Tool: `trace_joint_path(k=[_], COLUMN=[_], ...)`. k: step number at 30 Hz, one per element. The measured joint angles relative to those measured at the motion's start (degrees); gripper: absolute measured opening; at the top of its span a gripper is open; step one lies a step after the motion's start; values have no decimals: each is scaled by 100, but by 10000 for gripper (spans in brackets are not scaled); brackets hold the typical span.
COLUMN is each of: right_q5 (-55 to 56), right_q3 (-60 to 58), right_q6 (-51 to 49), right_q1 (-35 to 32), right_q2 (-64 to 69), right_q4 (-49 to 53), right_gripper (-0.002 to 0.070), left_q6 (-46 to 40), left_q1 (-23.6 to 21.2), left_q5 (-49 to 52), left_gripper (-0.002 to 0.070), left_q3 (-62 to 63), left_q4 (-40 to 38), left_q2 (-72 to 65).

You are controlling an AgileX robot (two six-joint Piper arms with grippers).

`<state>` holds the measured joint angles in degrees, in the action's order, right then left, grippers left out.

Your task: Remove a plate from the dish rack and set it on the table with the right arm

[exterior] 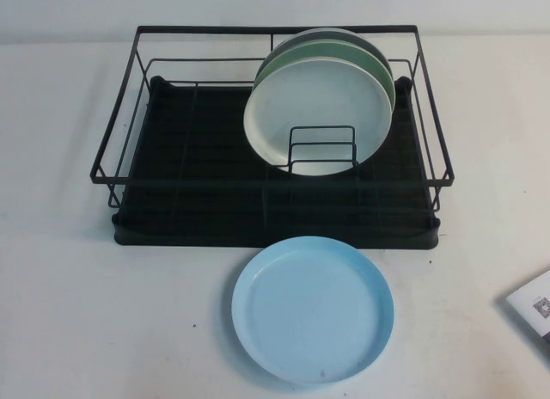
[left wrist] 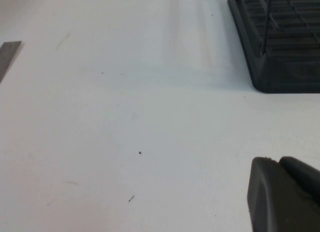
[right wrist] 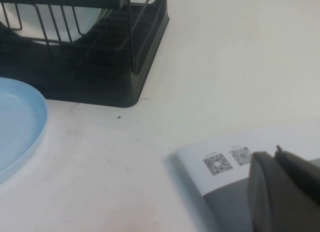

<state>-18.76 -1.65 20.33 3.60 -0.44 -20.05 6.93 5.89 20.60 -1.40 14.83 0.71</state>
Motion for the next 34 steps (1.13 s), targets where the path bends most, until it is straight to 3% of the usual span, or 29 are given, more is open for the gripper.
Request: trace_joint_path(k=[14, 34], right_q5=[-176, -180], right_q3=[0, 0], right_q6=[-852, -874], right_q1=[-3, -3], right_q2=[-23, -33], right_q4=[597, 606], right_gripper=[-18, -18], left_q6=[0, 0], left_q1=[0, 0], left_q5=[0, 0], left_gripper=[-6, -6], left_q3=[0, 0], left_q4=[0, 0], left_q2=[0, 0])
